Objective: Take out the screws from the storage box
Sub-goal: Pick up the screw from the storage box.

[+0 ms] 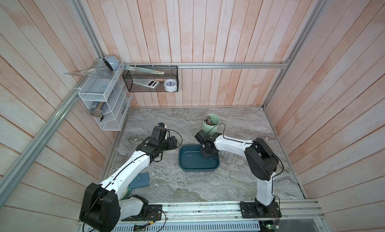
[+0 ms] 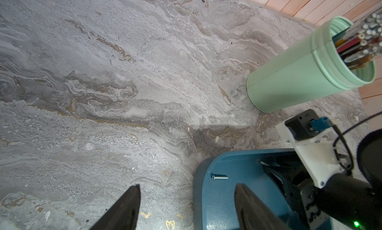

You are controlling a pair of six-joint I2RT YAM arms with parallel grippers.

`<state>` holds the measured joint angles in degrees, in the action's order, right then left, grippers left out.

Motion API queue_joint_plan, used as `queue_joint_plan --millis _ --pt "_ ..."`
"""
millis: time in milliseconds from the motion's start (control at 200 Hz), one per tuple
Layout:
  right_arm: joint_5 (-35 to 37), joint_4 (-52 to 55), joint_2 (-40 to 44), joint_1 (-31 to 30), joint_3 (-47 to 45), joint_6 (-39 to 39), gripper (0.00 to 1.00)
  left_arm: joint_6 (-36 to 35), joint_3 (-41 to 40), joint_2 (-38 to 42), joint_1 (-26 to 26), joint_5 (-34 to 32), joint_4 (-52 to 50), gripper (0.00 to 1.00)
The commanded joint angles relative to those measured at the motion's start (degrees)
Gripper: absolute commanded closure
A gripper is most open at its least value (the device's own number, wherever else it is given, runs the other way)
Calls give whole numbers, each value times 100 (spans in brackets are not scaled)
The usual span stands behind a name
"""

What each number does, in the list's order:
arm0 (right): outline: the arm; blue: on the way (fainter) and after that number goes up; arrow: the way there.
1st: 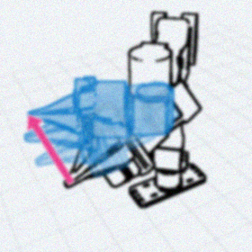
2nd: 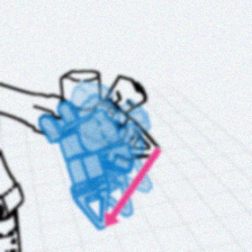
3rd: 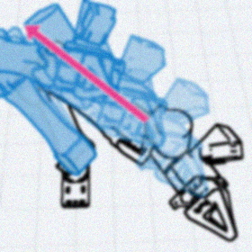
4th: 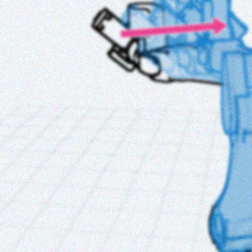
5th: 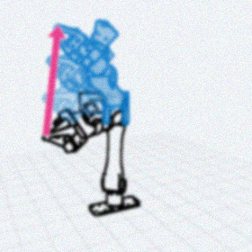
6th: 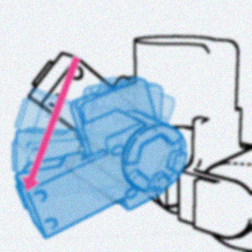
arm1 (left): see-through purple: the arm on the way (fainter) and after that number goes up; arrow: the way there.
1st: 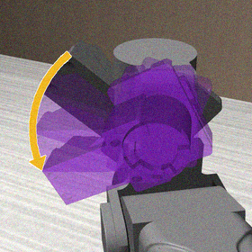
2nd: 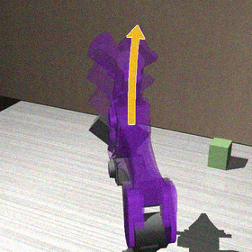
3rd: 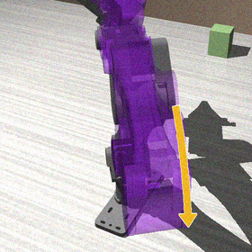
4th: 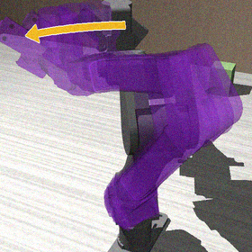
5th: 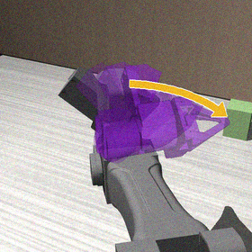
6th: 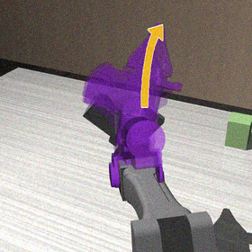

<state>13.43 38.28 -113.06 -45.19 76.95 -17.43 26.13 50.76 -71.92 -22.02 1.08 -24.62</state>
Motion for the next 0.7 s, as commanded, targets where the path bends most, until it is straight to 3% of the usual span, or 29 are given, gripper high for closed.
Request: queue_joint_plan --millis 0,440,600,695 --pt "-116 22 -232 -25 -22 -93 62 -38 -13 -16 36 40 63 23" --pt "-330 266 -566 -130 184 -41 83 -31 -3 -16 39 33 63 23" --pt "-397 353 -678 -128 224 -54 83 -30 -5 -13 31 41 56 23" --pt "-413 432 -784 -131 288 -67 77 -35 -5 -10 31 33 56 23"
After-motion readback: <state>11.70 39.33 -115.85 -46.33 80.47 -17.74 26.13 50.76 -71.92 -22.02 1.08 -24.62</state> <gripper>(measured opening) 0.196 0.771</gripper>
